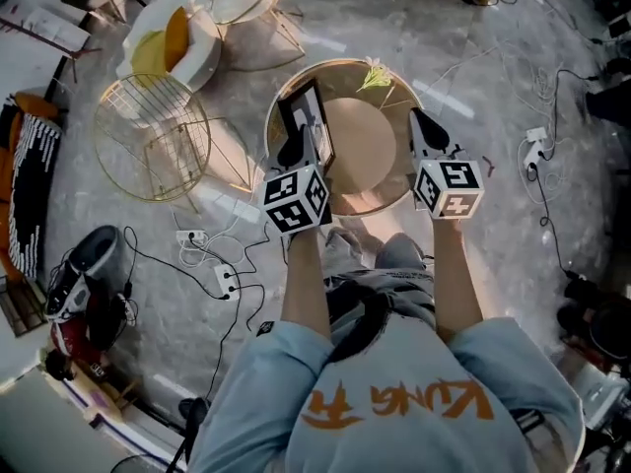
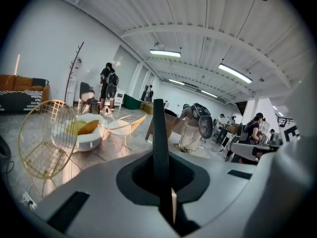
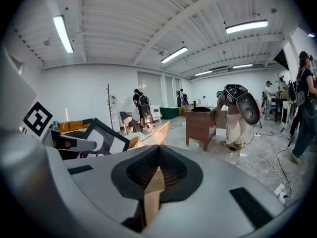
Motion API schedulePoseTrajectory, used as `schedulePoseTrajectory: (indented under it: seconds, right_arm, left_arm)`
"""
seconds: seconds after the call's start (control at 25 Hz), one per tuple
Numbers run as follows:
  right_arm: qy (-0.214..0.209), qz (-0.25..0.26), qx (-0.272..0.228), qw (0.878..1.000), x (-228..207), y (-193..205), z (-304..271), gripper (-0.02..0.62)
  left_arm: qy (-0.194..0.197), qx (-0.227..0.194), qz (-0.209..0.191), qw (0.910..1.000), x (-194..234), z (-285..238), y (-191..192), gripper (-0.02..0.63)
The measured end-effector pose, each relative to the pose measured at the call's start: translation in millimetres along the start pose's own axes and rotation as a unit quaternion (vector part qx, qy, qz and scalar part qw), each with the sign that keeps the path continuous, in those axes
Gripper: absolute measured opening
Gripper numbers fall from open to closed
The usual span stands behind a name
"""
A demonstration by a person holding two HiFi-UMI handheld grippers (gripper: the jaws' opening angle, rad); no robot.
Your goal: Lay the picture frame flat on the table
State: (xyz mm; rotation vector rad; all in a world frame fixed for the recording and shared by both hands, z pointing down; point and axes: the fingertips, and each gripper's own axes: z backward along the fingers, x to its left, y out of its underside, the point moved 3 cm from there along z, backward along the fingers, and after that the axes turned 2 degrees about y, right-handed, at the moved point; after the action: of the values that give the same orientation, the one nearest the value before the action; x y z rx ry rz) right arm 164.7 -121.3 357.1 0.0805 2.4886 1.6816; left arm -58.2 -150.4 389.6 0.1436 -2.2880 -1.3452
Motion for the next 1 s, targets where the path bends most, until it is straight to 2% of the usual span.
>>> schedulePoseTrajectory:
  seconds: [0.16,0.24,0.44,0.56,0.88,1.0]
  right_arm:
    - [-0.004,-0.007,0.042,0.999,-28.6,18.7,-36.3,-0.002]
    - [-0.026,0.0,0.051,0.998,-32.0,27.2,-58.7,-0.002]
    - [-0.089,0.003,0.092,0.992,-28.9,39.8,-104.7,-0.002]
    - [-0.118,0.025,0.114,0.986,-34.4,52.2,-121.6,-0.002]
    - [-0.148,0.028,0.185,0.971,-27.2,132.8,-131.5,-0.002]
    - [-0.152,0.027,0.204,0.967,-21.3,151.1,-135.8,-0.002]
  left_arm:
    - [-0.005,0.035,0.014,0.9993,-0.9,-41.7,15.8,0.032]
    - [-0.016,0.04,0.021,0.9988,2.9,-55.4,22.1,0.032]
    - [-0.077,0.057,0.054,0.994,14.4,-72.0,43.8,0.032]
    - [-0.099,0.051,0.086,0.99,19.0,-78.4,60.9,0.032]
    - [-0.1,0.094,0.12,0.9833,28.8,-96.6,123.0,0.032]
    - [-0.095,0.105,0.123,0.9823,30.6,-104.5,136.8,0.032]
